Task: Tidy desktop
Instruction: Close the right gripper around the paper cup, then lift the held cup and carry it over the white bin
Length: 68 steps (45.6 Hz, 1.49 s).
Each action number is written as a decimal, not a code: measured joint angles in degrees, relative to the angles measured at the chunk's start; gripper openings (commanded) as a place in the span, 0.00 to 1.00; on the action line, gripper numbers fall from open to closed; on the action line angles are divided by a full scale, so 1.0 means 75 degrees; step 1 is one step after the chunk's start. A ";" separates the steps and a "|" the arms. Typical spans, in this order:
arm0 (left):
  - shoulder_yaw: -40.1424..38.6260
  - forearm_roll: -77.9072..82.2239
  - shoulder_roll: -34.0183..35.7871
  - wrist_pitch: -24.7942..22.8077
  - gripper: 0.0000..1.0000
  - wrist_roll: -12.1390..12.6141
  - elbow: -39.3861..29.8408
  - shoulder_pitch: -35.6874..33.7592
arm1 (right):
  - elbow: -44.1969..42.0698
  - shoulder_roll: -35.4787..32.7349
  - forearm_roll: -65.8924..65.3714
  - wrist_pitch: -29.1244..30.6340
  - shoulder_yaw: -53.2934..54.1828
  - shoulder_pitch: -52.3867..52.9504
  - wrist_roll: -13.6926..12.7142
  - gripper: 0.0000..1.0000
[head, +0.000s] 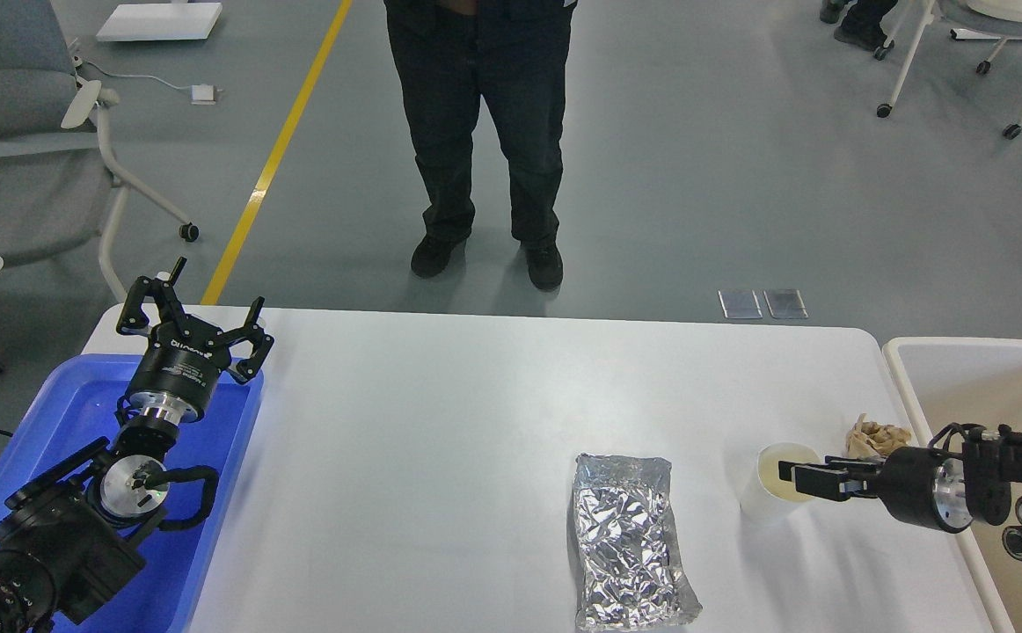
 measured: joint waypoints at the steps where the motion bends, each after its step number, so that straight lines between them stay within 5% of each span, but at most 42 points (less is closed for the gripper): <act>1: 0.0000 0.0000 0.0000 0.0000 1.00 0.0000 0.0000 0.0000 | -0.0014 0.0007 -0.0001 0.0000 -0.0001 -0.0006 0.0001 0.67; 3: 0.0000 0.0000 0.0000 0.0000 1.00 0.0000 0.0000 0.0000 | -0.0042 0.0020 -0.0004 -0.0002 -0.0002 -0.0015 0.0002 0.61; 7: 0.0000 0.0000 0.0000 0.0000 1.00 0.0000 0.0000 0.0000 | -0.0070 0.0032 -0.0015 -0.0003 -0.0010 -0.0027 0.0004 0.31; 16: 0.0000 0.0000 -0.0001 0.0000 1.00 0.0000 0.0000 0.0000 | -0.0104 0.0046 -0.0056 -0.0004 -0.0039 -0.0034 0.0006 0.00; 47: 0.0000 0.0000 0.0002 0.0000 1.00 -0.0001 0.0000 0.0000 | 0.0088 -0.0213 -0.0193 0.0068 -0.0279 0.0271 0.0446 0.00; 68: -0.0001 0.0000 0.0000 0.0000 1.00 0.0000 -0.0001 0.0000 | 0.1550 -0.1829 -0.0180 0.0494 -0.0739 0.1747 0.0578 0.00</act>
